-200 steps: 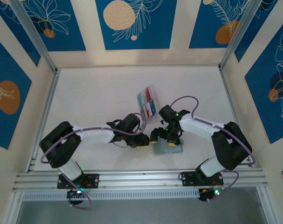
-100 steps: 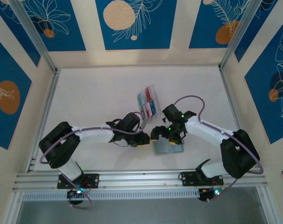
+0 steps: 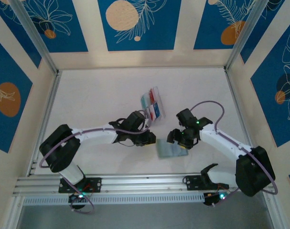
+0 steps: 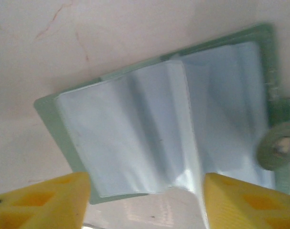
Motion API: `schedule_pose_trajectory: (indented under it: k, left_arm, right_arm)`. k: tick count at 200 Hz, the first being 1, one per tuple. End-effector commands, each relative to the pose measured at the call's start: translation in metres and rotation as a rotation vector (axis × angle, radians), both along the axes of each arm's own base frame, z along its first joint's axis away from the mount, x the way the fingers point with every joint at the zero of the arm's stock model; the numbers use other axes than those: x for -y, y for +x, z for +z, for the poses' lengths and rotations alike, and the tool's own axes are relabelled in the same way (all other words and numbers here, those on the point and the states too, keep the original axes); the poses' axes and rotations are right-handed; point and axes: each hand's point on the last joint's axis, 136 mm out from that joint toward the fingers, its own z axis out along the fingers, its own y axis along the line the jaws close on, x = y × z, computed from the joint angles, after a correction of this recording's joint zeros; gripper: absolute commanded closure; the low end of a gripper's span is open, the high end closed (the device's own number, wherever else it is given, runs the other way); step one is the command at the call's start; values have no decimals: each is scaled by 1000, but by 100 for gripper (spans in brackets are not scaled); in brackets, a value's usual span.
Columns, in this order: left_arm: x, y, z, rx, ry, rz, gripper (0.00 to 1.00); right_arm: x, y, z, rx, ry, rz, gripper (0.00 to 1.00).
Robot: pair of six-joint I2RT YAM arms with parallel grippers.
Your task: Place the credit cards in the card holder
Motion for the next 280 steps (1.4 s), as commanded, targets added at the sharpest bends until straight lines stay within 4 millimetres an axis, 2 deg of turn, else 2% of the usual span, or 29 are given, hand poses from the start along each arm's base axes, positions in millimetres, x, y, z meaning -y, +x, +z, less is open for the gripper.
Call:
schedule_pose_trajectory:
  k: [1, 29, 42, 52, 68, 85, 126, 147, 181, 232, 243, 280]
  left_arm:
    - [10, -1, 4, -13, -6, -49, 77]
    - [25, 1, 0, -31, -19, -71, 79]
    - [31, 4, -3, -36, -23, -75, 81]
    - [35, 5, -4, -37, -24, -79, 82]
    - [39, 8, -9, -44, -27, -80, 82]
    - [41, 8, -16, -58, -23, -82, 83]
    - [45, 8, -32, -74, -16, -93, 83]
    - [40, 7, -44, -85, 20, -93, 83]
    - [30, 2, -61, -105, 69, -82, 84]
    - [19, -2, -76, -114, 130, -81, 84]
    - [18, -2, -78, -114, 134, -81, 84]
    - [14, -3, -84, -118, 154, -82, 84]
  right_arm:
    - [25, -7, 2, 0, -83, -91, 51]
    - [29, -4, 22, 82, -139, -63, 65]
    - [24, -4, 28, 105, -147, -21, 75]
    - [15, -5, 31, 120, -137, 16, 78]
    - [-4, -5, 28, 117, -74, 79, 79]
    - [-18, -7, 14, 61, -32, 114, 76]
    - [-26, -3, -6, 22, -23, 138, 55]
    - [-31, 0, -16, -2, -14, 155, 53]
    - [-28, -3, -35, -55, -54, 161, 60]
    - [-25, -7, -51, -93, -100, 179, 62]
    - [-26, -7, -54, -99, -100, 185, 65]
    - [-23, -6, -52, -99, -111, 188, 85]
